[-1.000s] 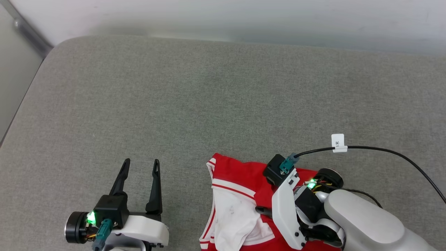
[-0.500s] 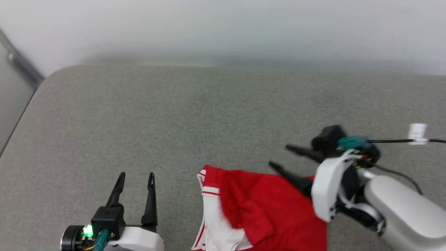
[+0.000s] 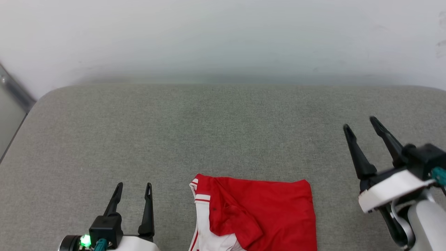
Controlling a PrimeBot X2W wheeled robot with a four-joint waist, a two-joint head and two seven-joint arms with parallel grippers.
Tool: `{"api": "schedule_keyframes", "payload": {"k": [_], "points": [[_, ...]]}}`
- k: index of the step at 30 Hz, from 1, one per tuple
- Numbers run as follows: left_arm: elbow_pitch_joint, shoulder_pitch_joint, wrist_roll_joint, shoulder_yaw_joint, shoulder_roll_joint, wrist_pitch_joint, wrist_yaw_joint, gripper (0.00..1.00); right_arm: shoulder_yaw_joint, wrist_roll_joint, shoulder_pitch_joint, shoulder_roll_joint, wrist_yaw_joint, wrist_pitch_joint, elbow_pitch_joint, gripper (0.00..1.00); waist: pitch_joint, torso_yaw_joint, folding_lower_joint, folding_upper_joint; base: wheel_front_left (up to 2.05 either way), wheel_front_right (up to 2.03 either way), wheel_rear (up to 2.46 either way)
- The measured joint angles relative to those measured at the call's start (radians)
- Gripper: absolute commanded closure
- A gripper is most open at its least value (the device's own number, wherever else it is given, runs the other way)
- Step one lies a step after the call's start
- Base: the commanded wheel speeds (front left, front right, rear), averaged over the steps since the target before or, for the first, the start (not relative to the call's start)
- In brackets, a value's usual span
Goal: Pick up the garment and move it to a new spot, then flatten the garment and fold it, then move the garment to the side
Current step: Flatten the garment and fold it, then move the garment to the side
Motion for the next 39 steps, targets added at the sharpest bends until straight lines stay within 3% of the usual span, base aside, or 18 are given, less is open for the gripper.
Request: {"api": "schedule_keyframes", "payload": {"k": [6, 16, 31, 39], "points": [[-0.002, 0.016, 0.006, 0.001, 0.0, 0.0, -0.001, 0.0, -0.161, -0.111, 0.153, 0.114, 0.0, -0.042, -0.048, 0.0, -0.019, 0.001, 0.0, 0.0, 0.0, 0.0, 0.0], [-0.006, 0.033, 0.005, 0.006, 0.0, 0.0, -0.004, 0.0, -0.259, -0.184, 0.341, 0.25, 0.0, -0.052, -0.118, 0.0, -0.034, 0.002, 0.0, 0.0, 0.0, 0.0, 0.0], [-0.007, 0.042, 0.006, 0.014, 0.0, 0.0, -0.006, 0.0, -0.302, -0.209, 0.422, 0.305, 0.0, -0.052, -0.172, 0.0, -0.04, 0.006, 0.0, 0.0, 0.0, 0.0, 0.0], [-0.009, 0.042, 0.004, 0.013, -0.001, 0.0, -0.005, 0.0, -0.335, -0.23, 0.338, 0.286, 0.0, -0.052, -0.215, 0.0, -0.035, 0.004, 0.0001, 0.0, 0.0, 0.0, 0.0]]}}
